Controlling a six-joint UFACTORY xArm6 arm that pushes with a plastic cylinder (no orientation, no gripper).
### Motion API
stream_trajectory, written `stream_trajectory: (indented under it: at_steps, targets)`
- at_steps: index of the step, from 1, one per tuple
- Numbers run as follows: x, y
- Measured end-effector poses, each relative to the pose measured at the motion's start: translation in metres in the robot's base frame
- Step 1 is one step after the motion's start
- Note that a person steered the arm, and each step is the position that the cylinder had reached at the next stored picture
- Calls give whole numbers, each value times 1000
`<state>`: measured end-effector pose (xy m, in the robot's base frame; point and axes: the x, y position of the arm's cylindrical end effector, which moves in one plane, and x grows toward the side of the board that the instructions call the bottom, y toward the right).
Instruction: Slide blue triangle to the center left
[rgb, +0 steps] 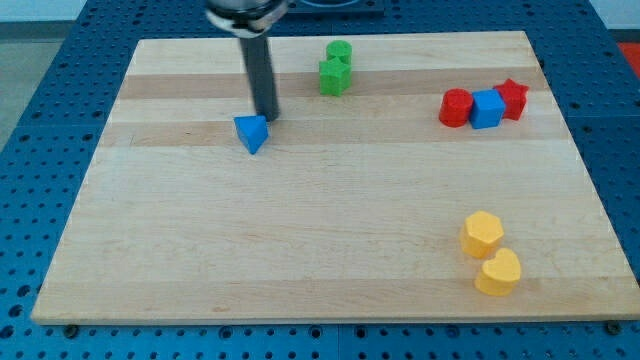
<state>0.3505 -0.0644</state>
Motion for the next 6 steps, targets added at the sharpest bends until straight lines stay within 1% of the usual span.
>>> stream_trajectory:
  at_steps: [1,3,6]
  targets:
    - [33,23]
    - [36,13]
    - [35,-60]
